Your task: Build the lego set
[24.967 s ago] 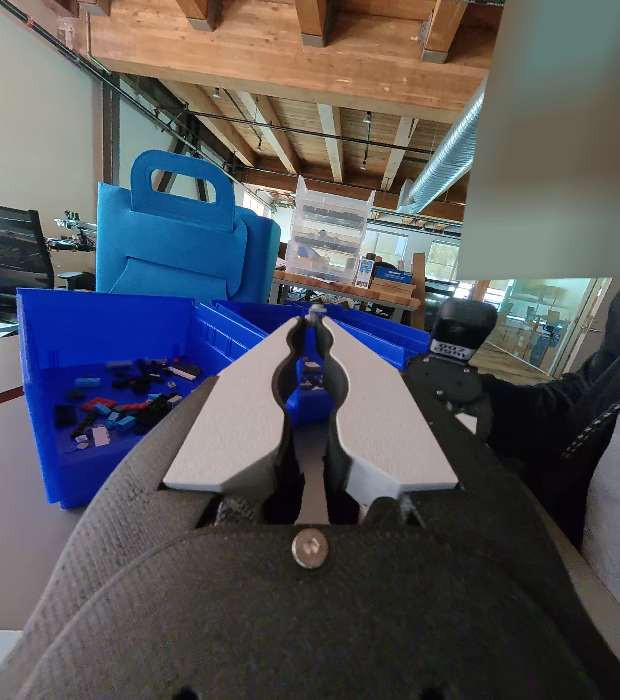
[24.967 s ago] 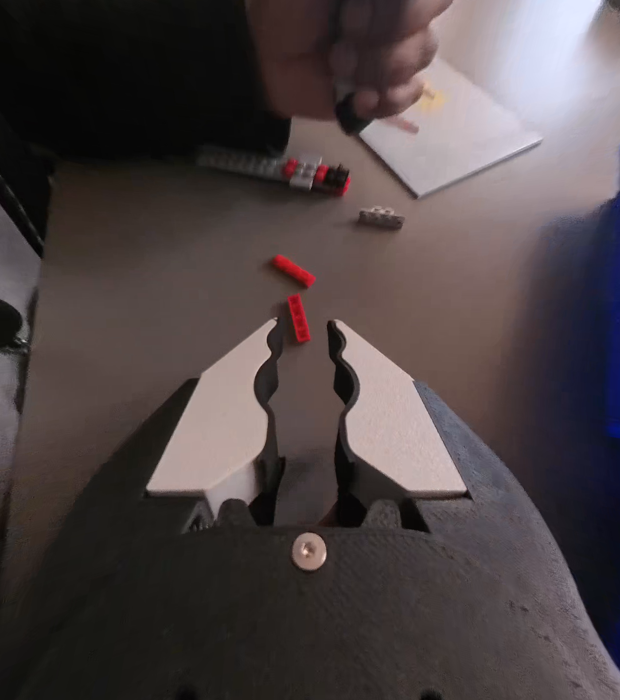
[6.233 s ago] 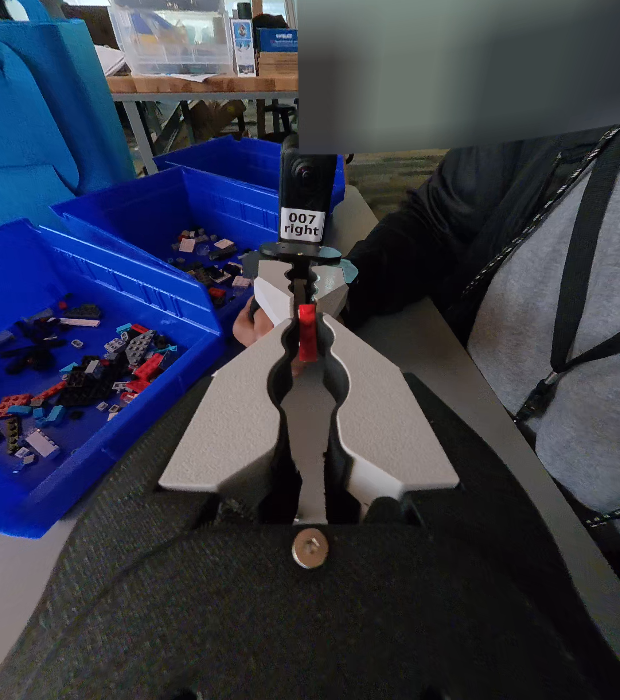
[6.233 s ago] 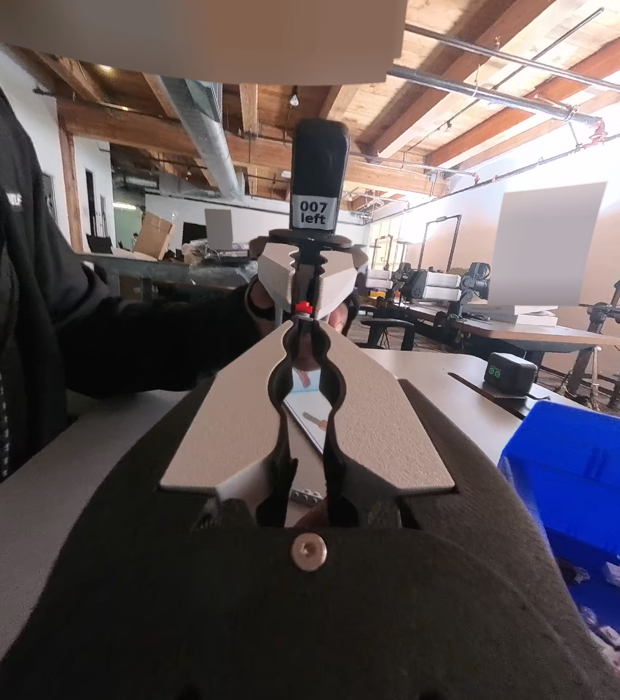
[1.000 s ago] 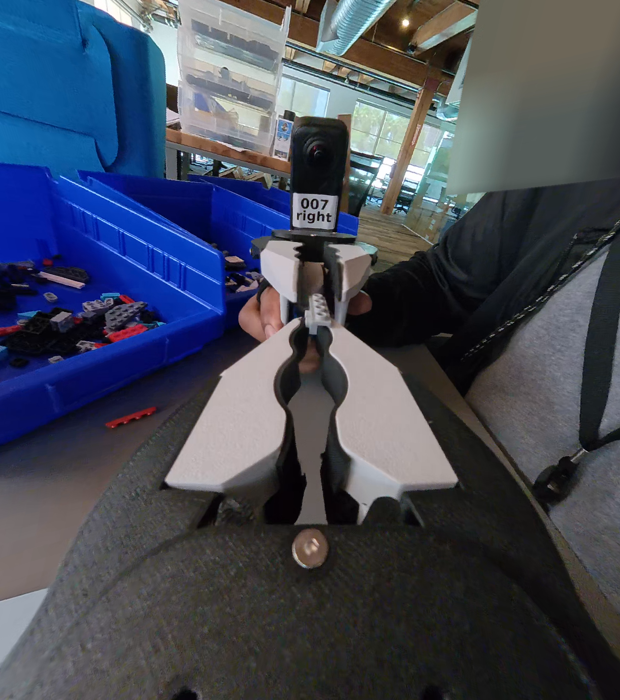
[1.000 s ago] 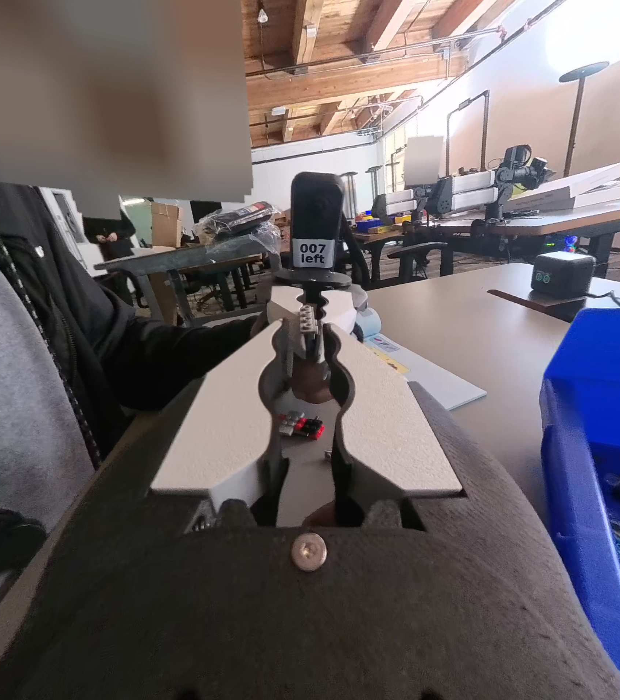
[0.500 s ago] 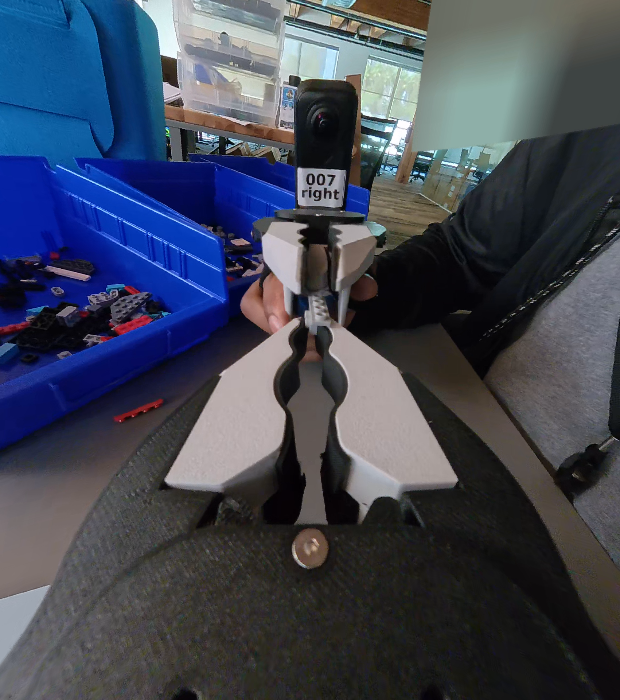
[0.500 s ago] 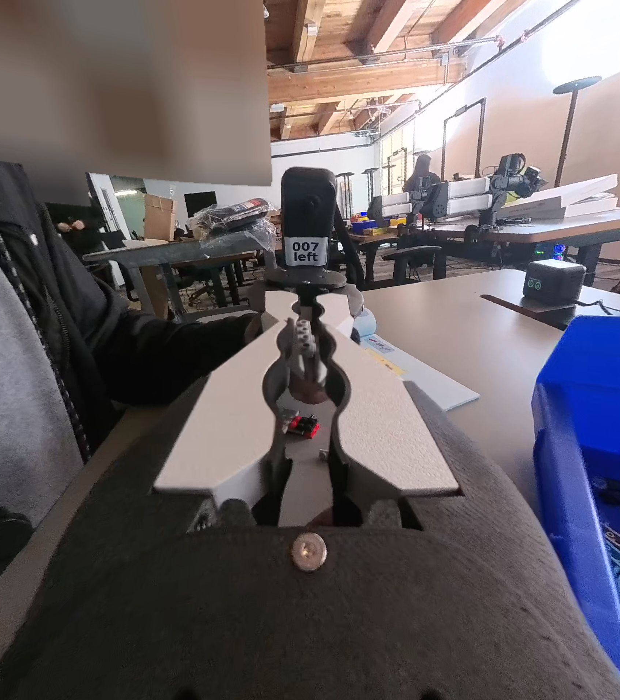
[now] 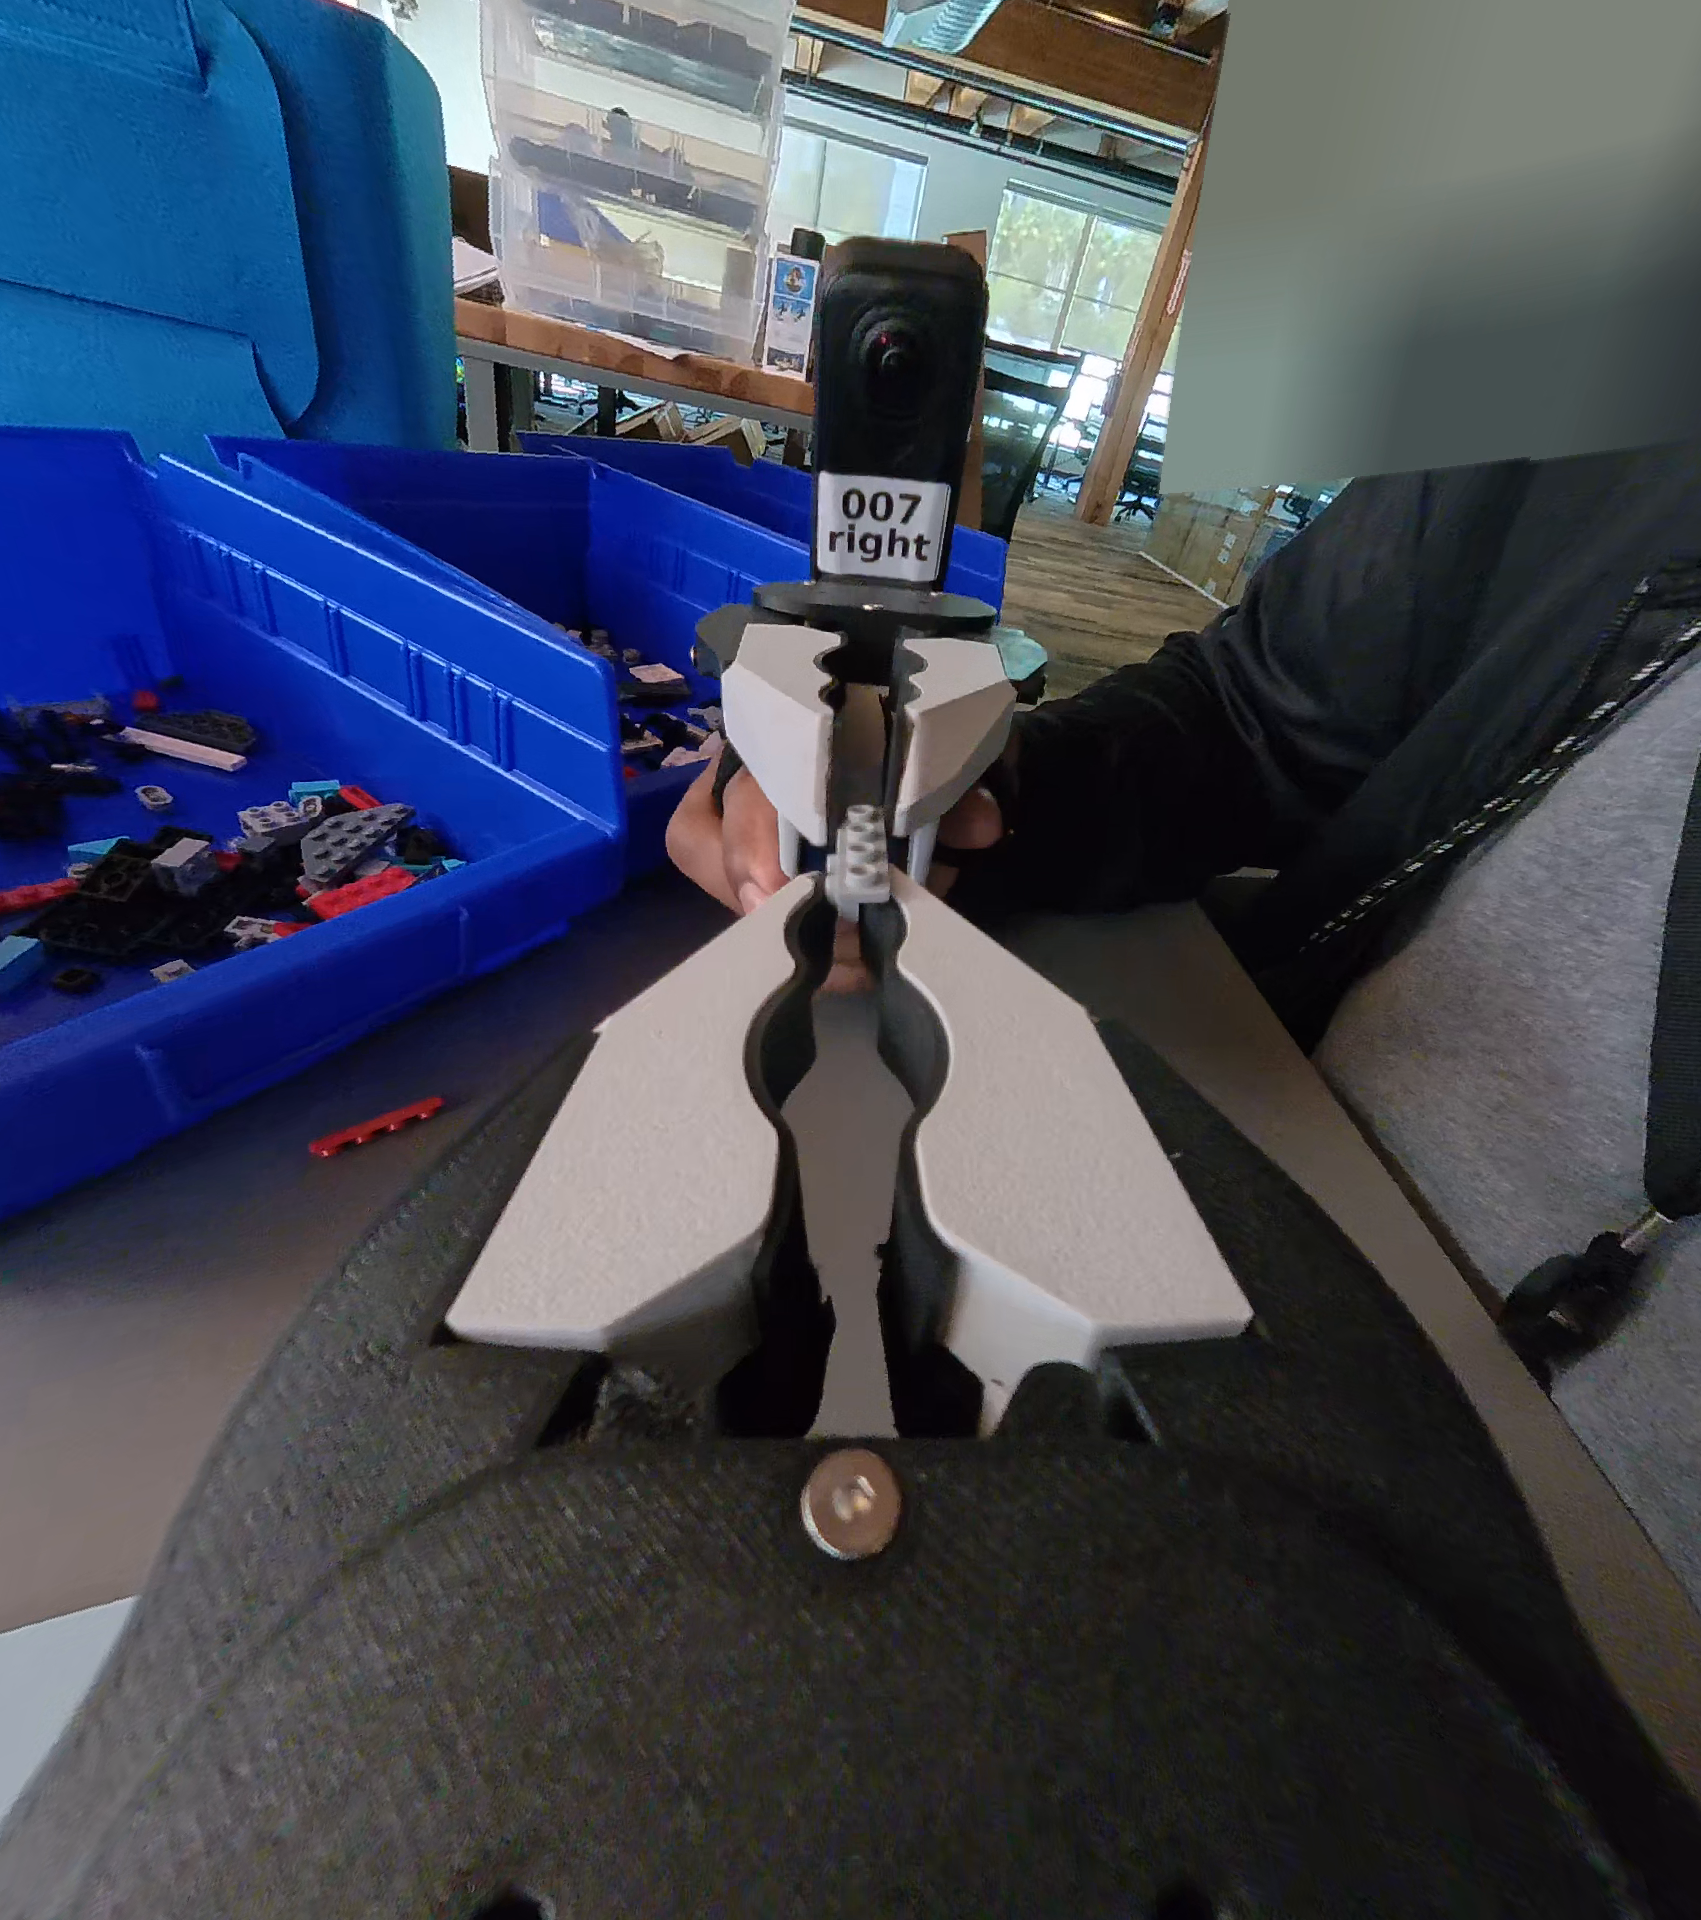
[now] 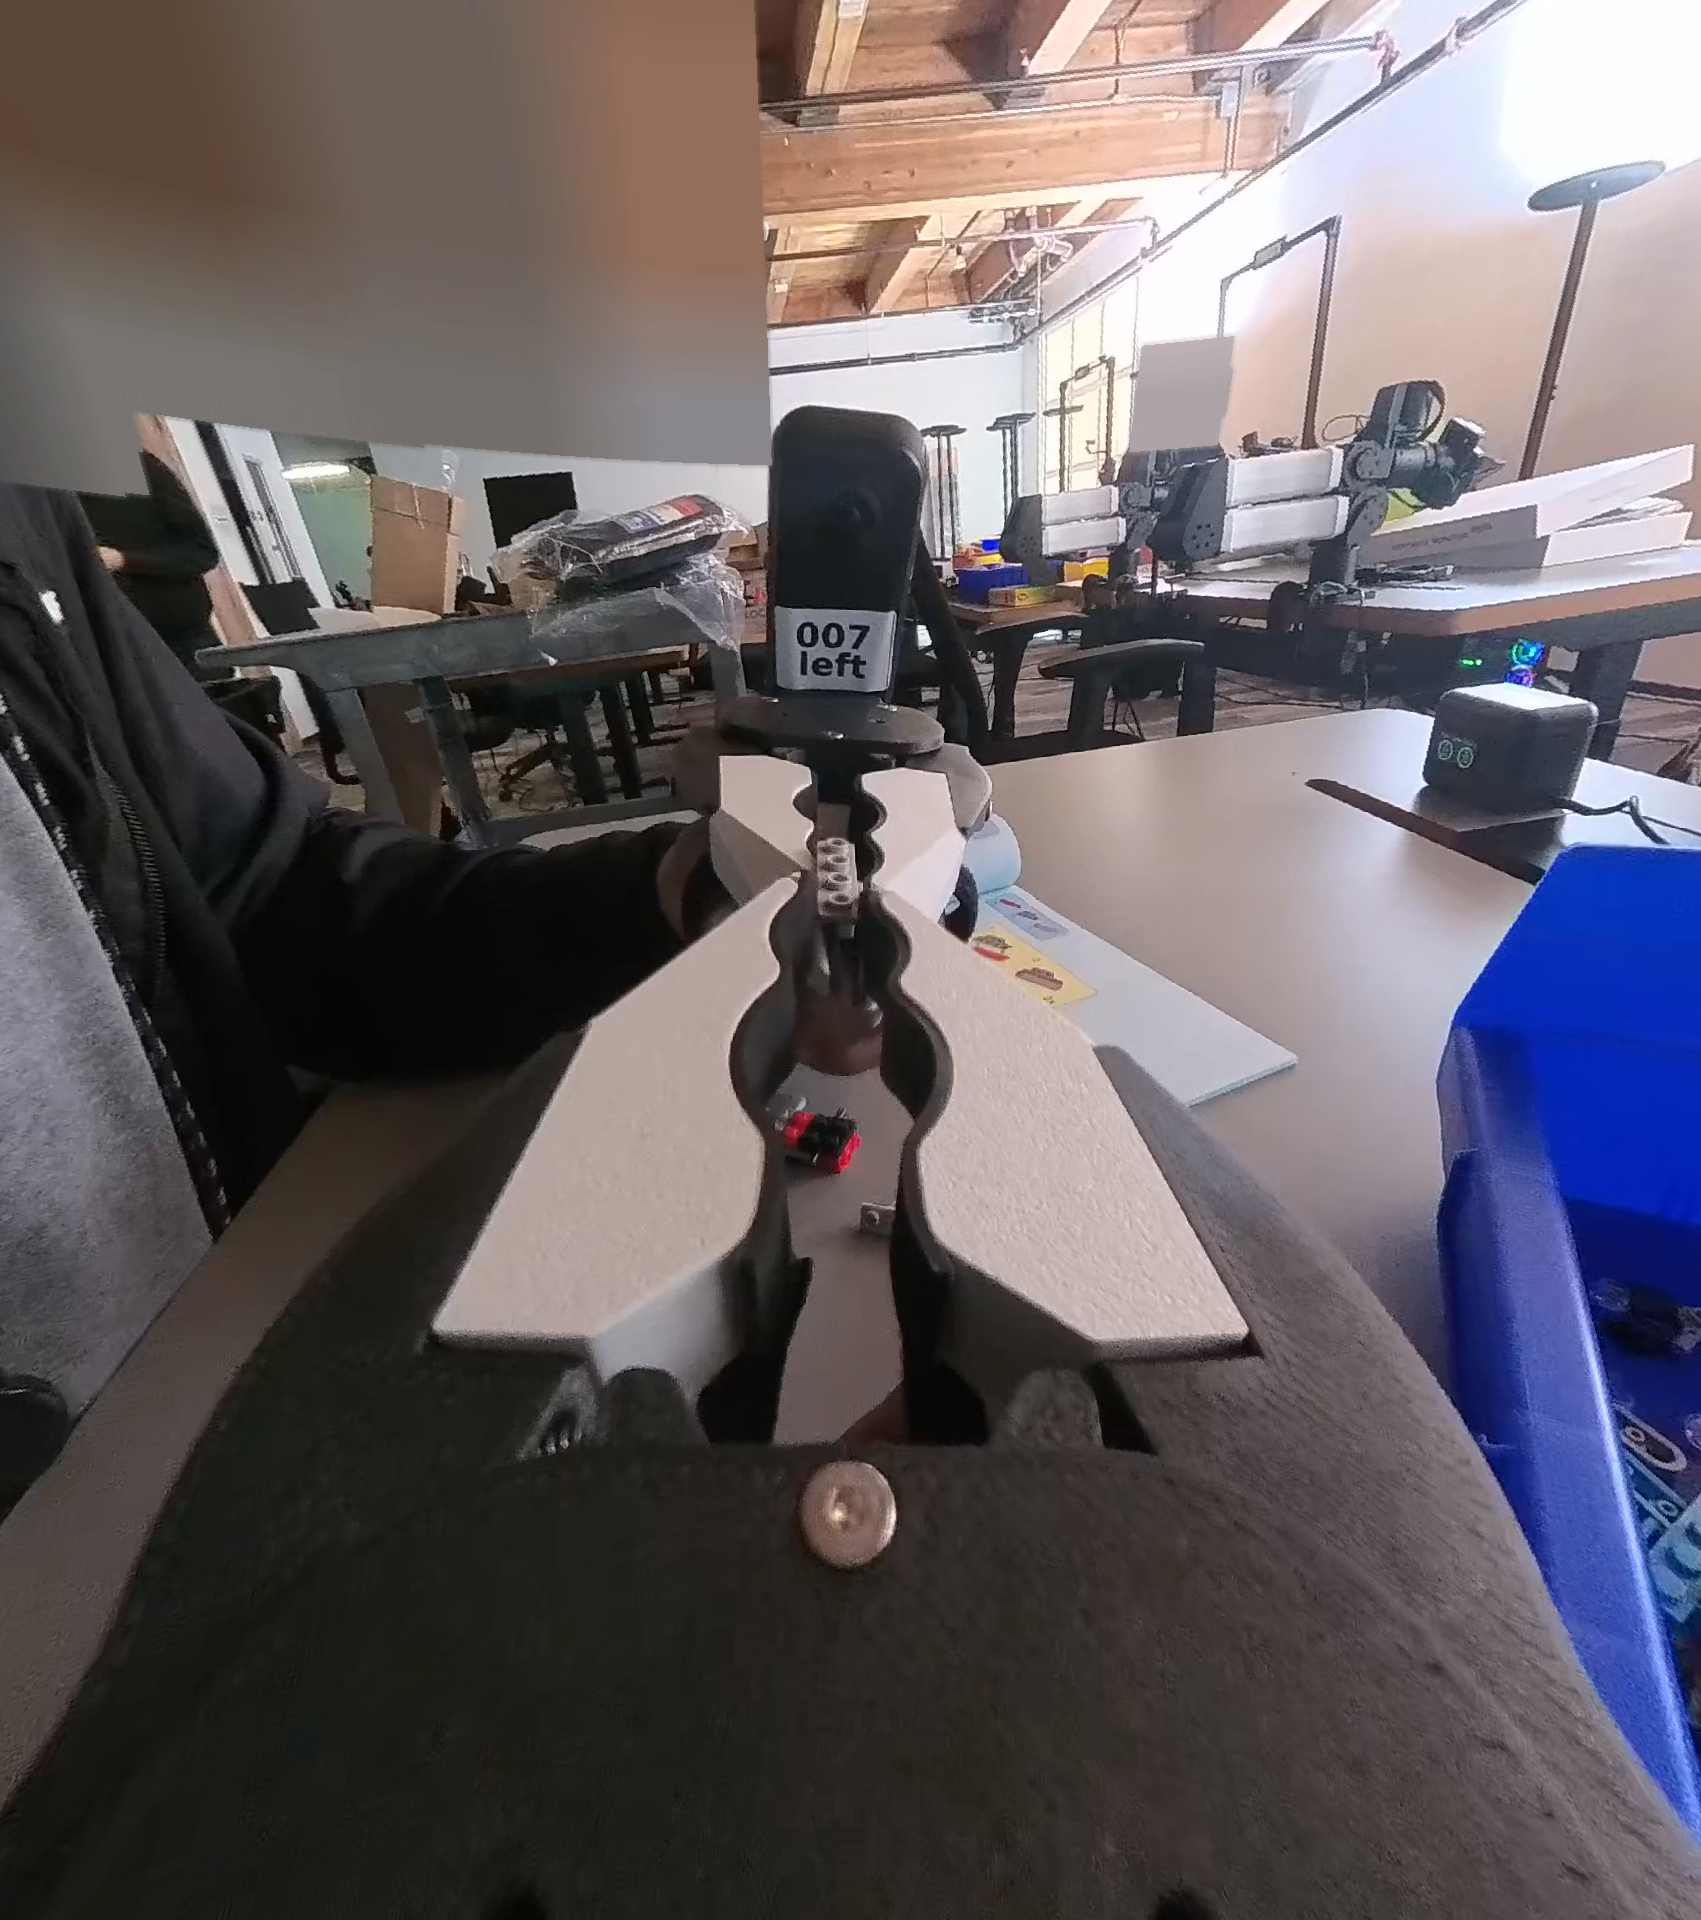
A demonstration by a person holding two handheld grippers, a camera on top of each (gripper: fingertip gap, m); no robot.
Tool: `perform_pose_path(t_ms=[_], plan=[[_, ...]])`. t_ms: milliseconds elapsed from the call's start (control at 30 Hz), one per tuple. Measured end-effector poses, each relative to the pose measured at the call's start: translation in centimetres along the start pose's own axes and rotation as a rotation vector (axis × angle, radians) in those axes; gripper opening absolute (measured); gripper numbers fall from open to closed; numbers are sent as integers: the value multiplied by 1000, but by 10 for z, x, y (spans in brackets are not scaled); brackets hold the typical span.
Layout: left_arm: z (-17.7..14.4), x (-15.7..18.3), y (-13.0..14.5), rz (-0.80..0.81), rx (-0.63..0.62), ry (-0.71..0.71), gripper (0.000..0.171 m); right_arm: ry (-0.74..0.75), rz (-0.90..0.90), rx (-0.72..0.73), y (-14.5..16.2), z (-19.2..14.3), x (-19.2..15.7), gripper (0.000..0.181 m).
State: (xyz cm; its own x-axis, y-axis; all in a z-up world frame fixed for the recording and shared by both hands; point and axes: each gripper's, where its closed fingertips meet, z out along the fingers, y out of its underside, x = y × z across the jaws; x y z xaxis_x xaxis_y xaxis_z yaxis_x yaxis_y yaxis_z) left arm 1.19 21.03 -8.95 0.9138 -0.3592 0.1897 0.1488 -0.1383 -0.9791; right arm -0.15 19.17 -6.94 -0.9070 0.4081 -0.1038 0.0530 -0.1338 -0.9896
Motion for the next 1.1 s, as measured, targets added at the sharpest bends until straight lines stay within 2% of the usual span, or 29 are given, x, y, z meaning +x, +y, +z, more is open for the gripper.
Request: perform_pose_path(t_ms=[200,333,467,567,733,933,1100], plan=[[-1,-1,2,16,-15,-11,2,-12,29,-8,1,1,0,10],[-5,-10,2,12,-22,-65,2,34,32,-32,4,1,8,11],[-17,-20,-3,7,-2,-109,2,52,84,-77,8,-4,14,19],[-25,-27,-4,12,3,-146,2,-24,117,-223,33,-9,-3,20],[-25,-24,-5,33,6,-131,2,-130,-109,-555,91,-19,-34,21],[-24,-13,-9,88,46,-81,2,-231,-207,-751,123,-11,-44,29],[-26,-5,-18,116,90,-59,2,-236,-248,-865,141,-10,-44,22]])
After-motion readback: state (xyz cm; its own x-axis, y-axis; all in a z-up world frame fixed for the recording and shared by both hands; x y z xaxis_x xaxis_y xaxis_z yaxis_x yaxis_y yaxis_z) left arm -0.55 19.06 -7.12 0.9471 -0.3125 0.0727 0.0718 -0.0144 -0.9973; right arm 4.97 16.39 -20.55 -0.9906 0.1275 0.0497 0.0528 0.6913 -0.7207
